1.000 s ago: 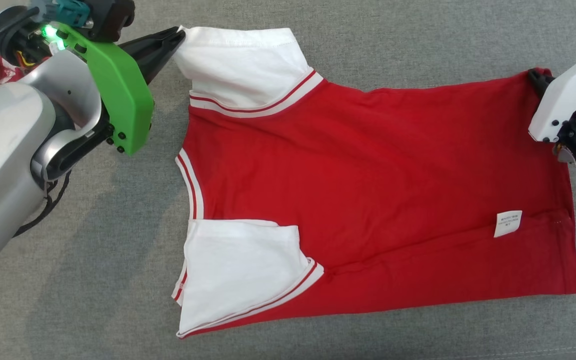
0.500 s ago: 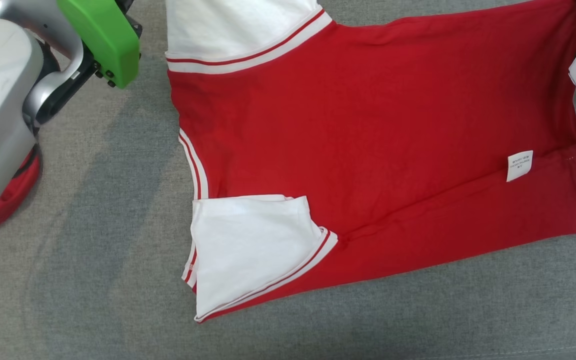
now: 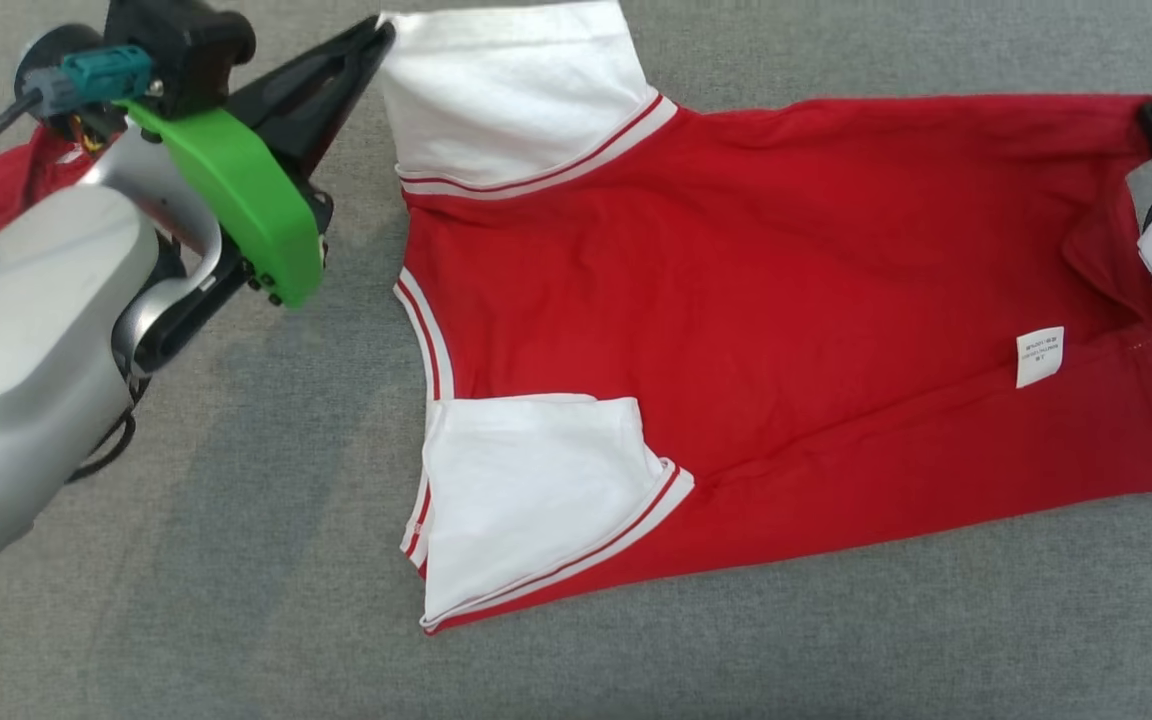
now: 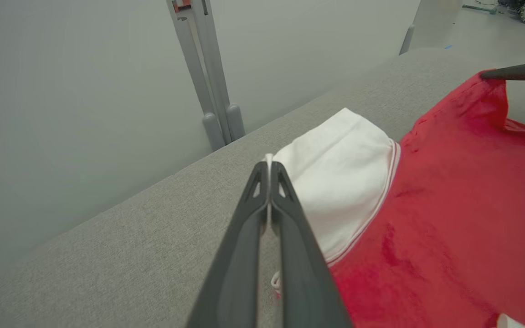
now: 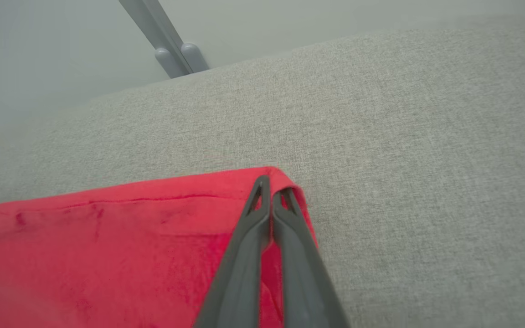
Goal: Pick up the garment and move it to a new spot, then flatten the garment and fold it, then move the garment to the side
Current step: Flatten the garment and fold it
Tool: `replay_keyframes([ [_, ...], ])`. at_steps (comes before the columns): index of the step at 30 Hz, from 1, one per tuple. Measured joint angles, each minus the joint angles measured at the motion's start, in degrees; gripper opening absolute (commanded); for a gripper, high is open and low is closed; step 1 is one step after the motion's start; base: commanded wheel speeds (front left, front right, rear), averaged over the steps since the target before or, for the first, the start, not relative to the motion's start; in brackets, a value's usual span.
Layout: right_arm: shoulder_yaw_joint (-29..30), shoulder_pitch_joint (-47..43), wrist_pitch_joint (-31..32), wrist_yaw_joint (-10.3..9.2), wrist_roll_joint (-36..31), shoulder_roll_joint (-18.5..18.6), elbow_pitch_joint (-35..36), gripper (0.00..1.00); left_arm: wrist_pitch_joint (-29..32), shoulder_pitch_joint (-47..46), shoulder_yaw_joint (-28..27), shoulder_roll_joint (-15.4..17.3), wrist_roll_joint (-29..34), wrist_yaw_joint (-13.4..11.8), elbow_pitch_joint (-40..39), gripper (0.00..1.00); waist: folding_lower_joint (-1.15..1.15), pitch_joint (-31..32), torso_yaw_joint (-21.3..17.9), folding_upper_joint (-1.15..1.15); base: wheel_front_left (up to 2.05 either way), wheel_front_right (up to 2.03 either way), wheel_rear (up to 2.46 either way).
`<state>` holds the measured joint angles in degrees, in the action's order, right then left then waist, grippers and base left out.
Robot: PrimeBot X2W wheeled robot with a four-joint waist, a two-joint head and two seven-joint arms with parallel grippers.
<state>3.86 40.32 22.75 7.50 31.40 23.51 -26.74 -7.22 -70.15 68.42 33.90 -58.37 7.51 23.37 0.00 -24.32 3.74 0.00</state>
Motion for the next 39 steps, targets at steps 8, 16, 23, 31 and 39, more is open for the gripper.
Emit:
replay_keyframes([
  [8, -1.0, -10.8, -0.7, 0.0, 2.9, 2.0, 4.2, 0.0, -3.1, 9.3, 2.0, 3.4, -3.7, 0.0, -5.3, 0.0, 0.0, 4.6, 1.4, 0.0, 0.0, 0.0, 0.0],
  [16, 1.0, -18.9, -0.3, 0.0, 4.9, 3.8, 7.6, 0.0, -4.7, 18.8, 3.4, 5.4, -4.7, -1.3, -11.7, 0.0, 0.0, 8.3, 2.7, 0.0, 0.0, 0.0, 0.0],
  [23, 3.3, -23.6, 0.7, 0.0, 5.2, 3.5, 9.3, 0.0, -3.8, 23.7, 4.1, 7.6, -4.0, -3.2, -16.8, 0.0, 0.0, 8.7, 3.6, 0.0, 0.0, 0.0, 0.0],
  [31, 5.4, -26.6, 1.4, 0.0, 4.7, 2.1, 9.8, 0.0, -3.4, 27.5, 4.4, 6.7, -3.8, -4.0, -17.2, 0.0, 0.0, 7.7, 4.2, 0.0, 0.0, 0.0, 0.0],
  [39, 3.4, -27.4, 1.0, 0.0, 4.3, 0.4, 9.6, 0.28, -3.0, 32.1, 4.8, 1.1, -2.5, -4.0, -10.1, 0.02, 0.0, 7.8, 3.4, 0.0, 0.0, 0.0, 0.0],
])
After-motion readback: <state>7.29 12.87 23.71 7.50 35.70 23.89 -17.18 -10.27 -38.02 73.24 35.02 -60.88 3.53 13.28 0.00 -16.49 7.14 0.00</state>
